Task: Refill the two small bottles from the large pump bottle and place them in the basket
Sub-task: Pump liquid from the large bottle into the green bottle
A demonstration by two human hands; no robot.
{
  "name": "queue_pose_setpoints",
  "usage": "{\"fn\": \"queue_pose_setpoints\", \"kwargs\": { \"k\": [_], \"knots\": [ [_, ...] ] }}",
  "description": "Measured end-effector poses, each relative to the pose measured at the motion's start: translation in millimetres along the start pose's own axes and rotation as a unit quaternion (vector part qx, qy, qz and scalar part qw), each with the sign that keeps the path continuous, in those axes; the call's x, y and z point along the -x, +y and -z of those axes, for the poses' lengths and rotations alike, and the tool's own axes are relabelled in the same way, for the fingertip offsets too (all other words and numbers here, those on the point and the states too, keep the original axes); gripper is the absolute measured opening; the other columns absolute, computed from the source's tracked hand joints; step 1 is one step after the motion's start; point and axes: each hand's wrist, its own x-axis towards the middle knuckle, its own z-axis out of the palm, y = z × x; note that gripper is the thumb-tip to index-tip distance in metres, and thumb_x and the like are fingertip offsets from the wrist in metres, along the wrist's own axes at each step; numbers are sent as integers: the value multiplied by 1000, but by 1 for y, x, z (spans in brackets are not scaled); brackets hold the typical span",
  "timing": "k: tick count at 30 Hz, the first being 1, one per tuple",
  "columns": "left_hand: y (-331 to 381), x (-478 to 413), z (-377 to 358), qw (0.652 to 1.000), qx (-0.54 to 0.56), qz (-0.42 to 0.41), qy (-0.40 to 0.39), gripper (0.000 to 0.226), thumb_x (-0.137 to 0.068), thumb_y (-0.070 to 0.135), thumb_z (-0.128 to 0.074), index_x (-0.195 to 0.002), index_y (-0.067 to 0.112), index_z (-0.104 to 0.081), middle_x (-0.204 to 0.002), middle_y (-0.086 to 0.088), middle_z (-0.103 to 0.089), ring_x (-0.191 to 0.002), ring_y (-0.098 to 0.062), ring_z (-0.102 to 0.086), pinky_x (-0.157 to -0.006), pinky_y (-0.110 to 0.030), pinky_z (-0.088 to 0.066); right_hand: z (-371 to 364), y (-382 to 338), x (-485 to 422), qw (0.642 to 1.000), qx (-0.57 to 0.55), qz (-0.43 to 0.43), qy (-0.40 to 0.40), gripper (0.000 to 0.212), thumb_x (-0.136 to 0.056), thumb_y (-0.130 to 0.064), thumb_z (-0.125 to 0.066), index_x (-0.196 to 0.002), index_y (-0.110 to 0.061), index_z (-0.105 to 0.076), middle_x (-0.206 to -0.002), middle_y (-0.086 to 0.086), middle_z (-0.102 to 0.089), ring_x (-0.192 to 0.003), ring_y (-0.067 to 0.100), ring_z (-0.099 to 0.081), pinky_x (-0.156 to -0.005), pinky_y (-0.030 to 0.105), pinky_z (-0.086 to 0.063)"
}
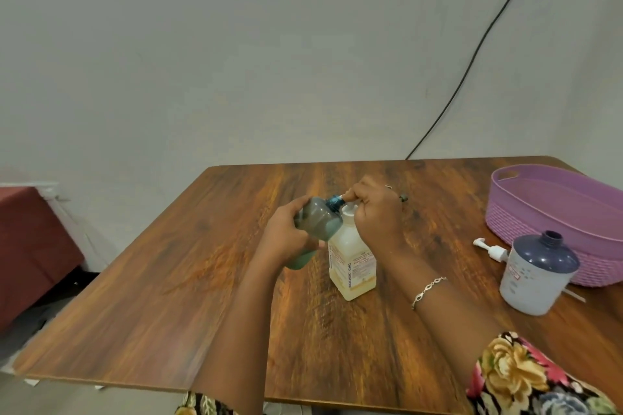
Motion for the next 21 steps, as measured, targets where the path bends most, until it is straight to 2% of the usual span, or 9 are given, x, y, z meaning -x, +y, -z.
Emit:
{"fn": "queue_pose_setpoints", "kwargs": {
  "k": [2, 5, 8, 10, 13, 17, 21],
  "knots": [
    [2, 0, 2, 1000, -1, -4, 3, 82, -70, 2, -75, -140, 25, -40, -130, -4, -44, -105, -18, -44, -82, -32, -41, 4, -2, -3, 1000, -13, -2, 5, 24, -70, 11, -45, -68, 3, -68, -68, 13, -62, -64, 27, -57, -59, 25, -42],
    [6, -3, 7, 1000, 5, -11, 4, 82, -68, 2, -75, -139, 25, -41, -129, -4, -46, -107, -20, -47, -83, -33, -44, 5, -6, -13, 1000, -10, -5, 5, 24, -70, 6, -44, -66, 3, -68, -66, 14, -64, -63, 29, -58, -61, 41, -49],
    [4, -4, 7, 1000, -6, -9, -3, 83, -68, 2, -76, -139, 24, -41, -128, -4, -47, -104, -18, -46, -81, -32, -42, 2, -3, -10, 1000, 7, 3, 20, 25, -70, 4, -44, -65, 2, -68, -64, 13, -62, -60, 26, -55, -57, 32, -43],
    [2, -4, 4, 1000, -3, -2, -7, 83, -68, 2, -76, -140, 25, -40, -129, -3, -46, -104, -18, -45, -81, -31, -40, 0, 1, -2, 1000, 17, 9, 16, 21, -71, 11, -50, -63, 3, -67, -62, 13, -60, -58, 26, -53, -55, 27, -37],
    [1, -2, 0, 1000, 0, 5, -10, 84, -69, 3, -75, -141, 26, -38, -131, -3, -44, -104, -17, -44, -82, -32, -40, 3, 3, 0, 1000, 21, 2, -5, 20, -71, 14, -53, -64, 4, -67, -63, 14, -60, -58, 29, -54, -55, 28, -37],
    [6, -4, 5, 1000, 14, -7, -2, 83, -70, 1, -74, -141, 24, -38, -130, -4, -45, -102, -16, -44, -80, -30, -40, 11, -1, -21, 998, 25, 7, -49, 20, -72, 8, -50, -69, 3, -69, -69, 15, -64, -65, 31, -57, -59, 36, -46],
    [5, -6, 5, 1000, 1, -4, -5, 83, -69, 2, -75, -141, 25, -40, -130, -3, -47, -103, -16, -45, -80, -31, -40, 9, -1, -9, 1000, 24, 15, -4, 23, -69, 8, -47, -66, 2, -68, -66, 13, -63, -61, 25, -56, -55, 30, -42]
  ]
}}
